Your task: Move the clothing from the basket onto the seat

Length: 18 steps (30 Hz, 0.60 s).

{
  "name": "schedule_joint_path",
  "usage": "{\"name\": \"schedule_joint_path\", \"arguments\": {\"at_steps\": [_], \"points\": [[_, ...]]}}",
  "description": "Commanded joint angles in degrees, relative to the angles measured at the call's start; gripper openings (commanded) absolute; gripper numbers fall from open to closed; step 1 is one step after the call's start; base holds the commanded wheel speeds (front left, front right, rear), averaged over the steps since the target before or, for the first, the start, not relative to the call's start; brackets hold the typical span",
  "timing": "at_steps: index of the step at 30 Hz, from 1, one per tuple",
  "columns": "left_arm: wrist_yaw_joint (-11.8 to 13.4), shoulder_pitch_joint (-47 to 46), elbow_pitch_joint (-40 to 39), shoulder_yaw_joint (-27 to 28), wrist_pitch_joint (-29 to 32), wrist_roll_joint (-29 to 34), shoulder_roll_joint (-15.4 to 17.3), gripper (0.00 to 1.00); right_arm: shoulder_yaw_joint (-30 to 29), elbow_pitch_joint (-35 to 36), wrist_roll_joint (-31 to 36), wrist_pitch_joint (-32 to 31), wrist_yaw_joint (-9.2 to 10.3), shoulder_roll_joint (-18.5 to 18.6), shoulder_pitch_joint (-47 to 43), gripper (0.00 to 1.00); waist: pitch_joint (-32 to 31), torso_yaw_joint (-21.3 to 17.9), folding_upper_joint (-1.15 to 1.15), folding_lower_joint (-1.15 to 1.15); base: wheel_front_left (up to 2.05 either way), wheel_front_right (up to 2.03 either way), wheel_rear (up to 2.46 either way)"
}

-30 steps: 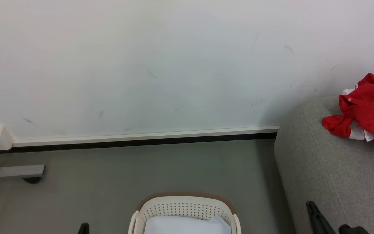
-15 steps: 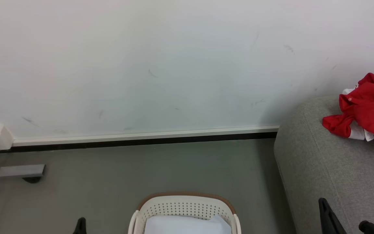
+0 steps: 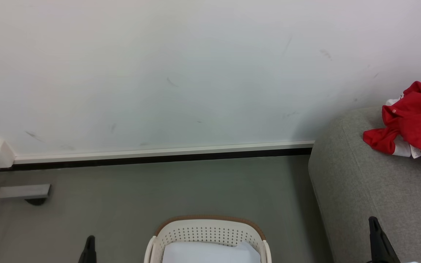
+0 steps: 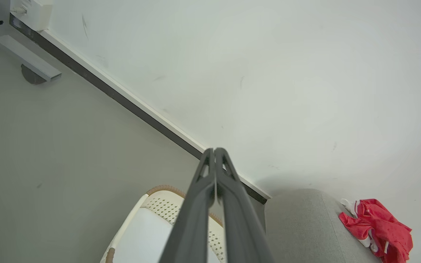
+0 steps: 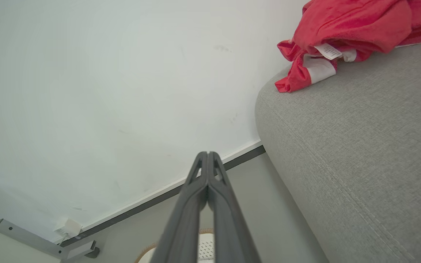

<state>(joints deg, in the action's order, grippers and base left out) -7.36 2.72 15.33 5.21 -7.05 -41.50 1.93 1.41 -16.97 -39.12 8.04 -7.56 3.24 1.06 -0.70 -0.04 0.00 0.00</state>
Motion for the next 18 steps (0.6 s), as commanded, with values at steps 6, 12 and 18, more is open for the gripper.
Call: {"name": "schedule_joint_path", "arguments": {"at_steps": [6,12,18], "points": [[-0.1,-2.1,-0.9,0.4,1.6,-6.6,0.6,0.0,-0.8,1.1,-6.9,-1.6,0.04,0.6,1.9,0.0,0.1,0.0,0.0,0.0,0.0,0.0,0.0],[-0.1,-2.8,-1.0,0.5,2.8,-10.8,0.7,0.0,-1.3,1.4,-11.6,-2.6,0.05,0.7,2.2,0.0,0.1,0.0,0.0,0.0,0.0,0.0,0.0],[-0.1,-3.4,-1.0,0.6,3.7,-14.3,0.7,0.0,-1.7,1.5,-15.4,-3.5,0.05,0.8,2.4,0.0,0.2,0.0,0.0,0.0,0.0,0.0,0.0]]}}
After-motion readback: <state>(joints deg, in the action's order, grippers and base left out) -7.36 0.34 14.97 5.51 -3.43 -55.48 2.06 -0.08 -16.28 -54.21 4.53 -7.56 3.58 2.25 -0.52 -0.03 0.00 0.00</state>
